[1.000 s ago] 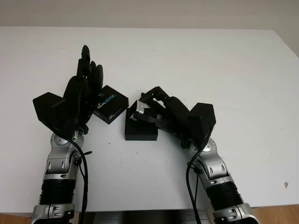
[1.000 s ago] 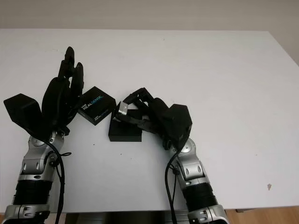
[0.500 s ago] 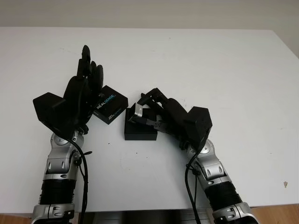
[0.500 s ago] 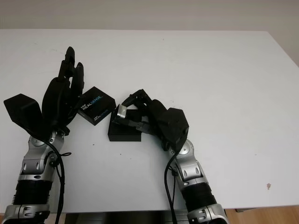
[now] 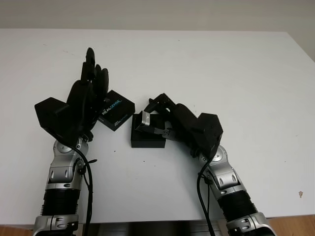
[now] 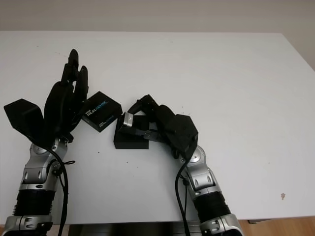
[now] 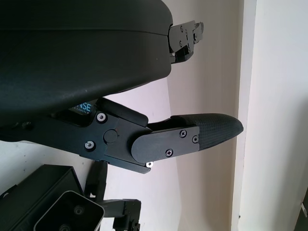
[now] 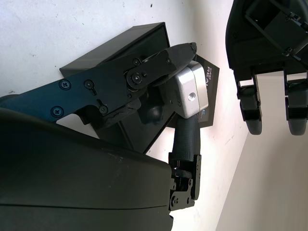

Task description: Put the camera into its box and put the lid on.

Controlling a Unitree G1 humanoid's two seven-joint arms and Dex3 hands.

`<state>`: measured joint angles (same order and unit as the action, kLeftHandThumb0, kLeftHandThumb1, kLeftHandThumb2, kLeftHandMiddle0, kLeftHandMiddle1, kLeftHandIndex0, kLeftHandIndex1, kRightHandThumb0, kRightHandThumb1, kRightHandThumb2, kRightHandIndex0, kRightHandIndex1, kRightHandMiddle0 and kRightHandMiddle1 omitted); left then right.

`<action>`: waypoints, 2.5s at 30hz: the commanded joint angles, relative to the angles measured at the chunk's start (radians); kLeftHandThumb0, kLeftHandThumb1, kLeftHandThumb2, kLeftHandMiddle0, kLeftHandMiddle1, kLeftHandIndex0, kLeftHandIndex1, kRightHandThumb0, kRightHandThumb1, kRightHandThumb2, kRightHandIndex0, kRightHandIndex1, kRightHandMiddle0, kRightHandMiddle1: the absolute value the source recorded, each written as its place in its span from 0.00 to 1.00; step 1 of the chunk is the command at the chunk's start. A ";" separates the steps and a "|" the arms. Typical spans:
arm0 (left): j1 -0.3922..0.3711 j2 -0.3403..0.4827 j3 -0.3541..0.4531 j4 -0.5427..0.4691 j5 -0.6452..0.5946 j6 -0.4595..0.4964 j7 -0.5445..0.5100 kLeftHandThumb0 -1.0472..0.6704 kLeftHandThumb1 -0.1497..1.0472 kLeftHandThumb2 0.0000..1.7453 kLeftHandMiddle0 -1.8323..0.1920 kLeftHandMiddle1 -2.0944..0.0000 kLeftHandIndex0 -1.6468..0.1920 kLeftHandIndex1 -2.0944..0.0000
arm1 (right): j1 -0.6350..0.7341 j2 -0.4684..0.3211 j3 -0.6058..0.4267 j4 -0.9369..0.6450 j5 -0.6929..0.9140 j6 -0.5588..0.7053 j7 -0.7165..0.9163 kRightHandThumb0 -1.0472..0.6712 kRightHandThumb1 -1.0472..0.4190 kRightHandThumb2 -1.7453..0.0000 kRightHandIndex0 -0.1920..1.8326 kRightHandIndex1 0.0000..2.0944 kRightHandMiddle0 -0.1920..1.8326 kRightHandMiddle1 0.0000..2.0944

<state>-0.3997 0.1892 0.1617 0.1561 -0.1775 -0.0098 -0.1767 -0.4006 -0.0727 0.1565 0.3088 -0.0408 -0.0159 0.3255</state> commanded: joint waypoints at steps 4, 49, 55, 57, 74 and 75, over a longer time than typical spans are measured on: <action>-0.010 0.002 0.003 0.011 -0.001 -0.019 -0.006 0.20 1.00 0.33 1.00 1.00 1.00 1.00 | 0.025 -0.014 0.029 0.001 -0.033 -0.004 0.003 0.35 0.00 0.97 0.16 0.02 0.23 0.94; -0.003 0.006 0.008 0.013 -0.006 -0.025 -0.020 0.20 1.00 0.33 1.00 1.00 1.00 1.00 | 0.028 -0.385 0.134 -0.314 -0.588 -0.361 -0.153 0.13 0.00 0.71 0.03 0.02 0.03 0.06; -0.001 0.011 0.010 0.005 -0.006 -0.013 -0.024 0.20 1.00 0.32 1.00 1.00 1.00 1.00 | 0.036 -0.389 0.144 -0.305 -0.601 -0.384 -0.160 0.12 0.00 0.68 0.02 0.02 0.03 0.05; -0.001 0.010 0.011 0.003 -0.005 -0.012 -0.020 0.20 1.00 0.32 1.00 1.00 1.00 1.00 | 0.035 -0.390 0.151 -0.302 -0.612 -0.384 -0.151 0.11 0.00 0.68 0.02 0.02 0.03 0.05; 0.002 0.010 0.012 -0.002 -0.003 -0.018 -0.021 0.20 1.00 0.33 1.00 1.00 1.00 1.00 | 0.009 -0.411 0.200 -0.248 -0.710 -0.324 -0.059 0.10 0.00 0.66 0.05 0.04 0.07 0.05; 0.002 0.011 0.012 -0.001 -0.004 -0.020 -0.023 0.20 1.00 0.33 1.00 1.00 1.00 1.00 | 0.008 -0.412 0.202 -0.250 -0.709 -0.316 -0.042 0.10 0.00 0.66 0.06 0.04 0.08 0.05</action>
<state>-0.3995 0.1929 0.1705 0.1693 -0.1786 -0.0220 -0.1962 -0.3784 -0.4751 0.3518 0.0662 -0.7515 -0.3408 0.2695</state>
